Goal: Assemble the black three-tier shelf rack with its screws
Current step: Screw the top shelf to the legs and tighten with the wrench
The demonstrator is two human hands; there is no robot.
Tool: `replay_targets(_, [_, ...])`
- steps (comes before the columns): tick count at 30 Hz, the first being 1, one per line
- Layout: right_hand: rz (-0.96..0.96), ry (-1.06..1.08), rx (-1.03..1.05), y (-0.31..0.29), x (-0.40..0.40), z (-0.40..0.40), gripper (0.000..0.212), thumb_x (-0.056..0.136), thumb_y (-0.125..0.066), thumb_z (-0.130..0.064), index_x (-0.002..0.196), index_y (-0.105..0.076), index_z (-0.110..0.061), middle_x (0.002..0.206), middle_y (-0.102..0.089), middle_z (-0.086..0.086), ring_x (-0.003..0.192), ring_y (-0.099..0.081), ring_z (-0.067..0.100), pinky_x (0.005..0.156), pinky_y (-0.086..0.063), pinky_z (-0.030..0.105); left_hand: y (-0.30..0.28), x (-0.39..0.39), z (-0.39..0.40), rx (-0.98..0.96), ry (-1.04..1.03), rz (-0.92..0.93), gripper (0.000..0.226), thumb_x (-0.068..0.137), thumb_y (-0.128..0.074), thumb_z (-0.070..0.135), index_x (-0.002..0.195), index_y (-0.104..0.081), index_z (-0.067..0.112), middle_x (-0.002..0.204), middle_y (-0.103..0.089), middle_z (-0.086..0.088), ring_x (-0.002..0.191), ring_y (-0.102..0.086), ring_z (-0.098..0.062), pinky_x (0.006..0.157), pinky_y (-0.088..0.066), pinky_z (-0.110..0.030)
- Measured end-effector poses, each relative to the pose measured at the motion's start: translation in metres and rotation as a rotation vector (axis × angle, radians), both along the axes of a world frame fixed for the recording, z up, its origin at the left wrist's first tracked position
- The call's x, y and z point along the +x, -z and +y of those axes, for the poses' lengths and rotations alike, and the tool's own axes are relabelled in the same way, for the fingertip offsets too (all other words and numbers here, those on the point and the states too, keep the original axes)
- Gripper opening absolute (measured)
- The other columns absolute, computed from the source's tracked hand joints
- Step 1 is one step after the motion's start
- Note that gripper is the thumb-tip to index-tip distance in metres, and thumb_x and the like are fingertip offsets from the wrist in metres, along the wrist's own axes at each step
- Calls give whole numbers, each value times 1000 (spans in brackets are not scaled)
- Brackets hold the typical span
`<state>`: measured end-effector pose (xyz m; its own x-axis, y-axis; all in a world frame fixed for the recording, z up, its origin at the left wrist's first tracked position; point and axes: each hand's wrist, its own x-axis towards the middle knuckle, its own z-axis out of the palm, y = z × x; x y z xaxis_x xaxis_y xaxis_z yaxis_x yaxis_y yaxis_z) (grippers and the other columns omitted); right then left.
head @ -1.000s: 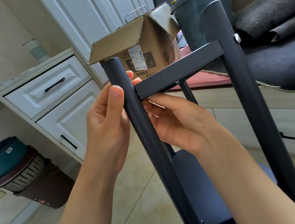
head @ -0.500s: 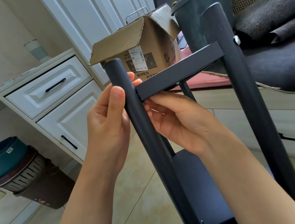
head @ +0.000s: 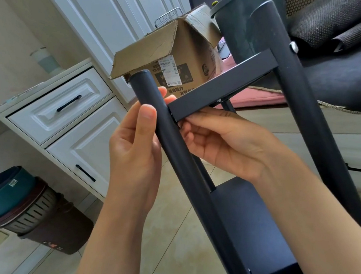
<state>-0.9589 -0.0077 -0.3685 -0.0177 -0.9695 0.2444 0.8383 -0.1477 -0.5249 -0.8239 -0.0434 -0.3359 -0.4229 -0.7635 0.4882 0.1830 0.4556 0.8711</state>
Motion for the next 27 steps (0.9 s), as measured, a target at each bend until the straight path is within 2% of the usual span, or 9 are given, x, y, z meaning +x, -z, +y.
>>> replay_targets(1, [5, -7, 1, 0, -1, 0, 15, 70, -69, -5, 84, -76, -6, 76, -70, 4, 63, -65, 8, 59, -54, 18, 2, 1, -2, 24, 47, 27, 38, 95, -49, 40, 115, -72, 18, 114, -69, -5, 113, -65, -22, 95, -54, -34])
replay_targets(3, [9, -22, 10, -1, -2, -1, 18, 69, -70, -5, 86, -76, -6, 78, -70, 6, 64, -65, 9, 59, -55, 19, 3, 1, 0, 29, 52, 28, 35, 95, -47, 40, 110, -72, 20, 114, -70, -3, 114, -65, -21, 98, -53, -32])
replay_targets(10, [-28, -118, 25, -4, -6, -3, 15, 69, -70, -2, 81, -78, -6, 88, -71, 8, 75, -68, 12, 59, -55, 20, 3, 0, 7, 14, 30, 1, 41, 95, -45, 45, 119, -68, 21, 133, -66, -7, 126, -62, -23, 110, -47, -41])
replay_targets(15, [-21, -150, 103, -7, -4, -1, 14, 67, -71, -5, 79, -79, -6, 84, -71, 9, 72, -69, 13, 60, -57, 22, 1, -1, 12, 26, 75, -34, 63, 78, -54, 57, 125, -64, 18, 136, -64, -11, 129, -60, -25, 112, -46, -45])
replay_targets(18, [-6, -120, 125, -7, -3, 0, 18, 67, -72, -7, 84, -79, -6, 90, -70, 10, 78, -69, 15, 72, -60, 24, 1, 0, 13, 22, 115, -25, 62, 78, -55, 56, 125, -64, 17, 136, -64, -13, 128, -59, -28, 112, -45, -51])
replay_targets(20, [12, -115, 128, -8, -1, 1, 22, 70, -72, -10, 91, -77, -8, 96, -68, 10, 83, -68, 16, 85, -54, 27, 0, 0, 13, 25, 107, -14, 52, 85, -52, 53, 120, -66, 18, 134, -65, -10, 127, -60, -30, 111, -44, -56])
replay_targets(23, [60, -147, 87, -10, 3, 4, 22, 73, -72, -16, 95, -74, -15, 93, -70, 4, 78, -67, 14, 91, -47, 26, 2, 1, 12, 38, 100, -19, 39, 93, -44, 44, 110, -74, 24, 124, -70, -4, 122, -62, -31, 109, -47, -53])
replay_targets(24, [79, -156, 74, -11, 5, 5, 18, 74, -71, -17, 92, -75, -18, 91, -70, 1, 80, -66, 14, 91, -49, 28, 2, 1, 12, 43, 99, -19, 39, 94, -43, 44, 106, -76, 27, 120, -71, -2, 121, -62, -31, 109, -47, -53])
replay_targets(27, [85, -166, 82, -13, 11, 10, 12, 73, -72, -20, 82, -78, -23, 87, -68, -4, 94, -58, 15, 73, -57, 29, 2, 2, 12, 44, 107, -14, 39, 95, -43, 42, 100, -79, 30, 118, -70, -4, 128, -57, -38, 113, -39, -60])
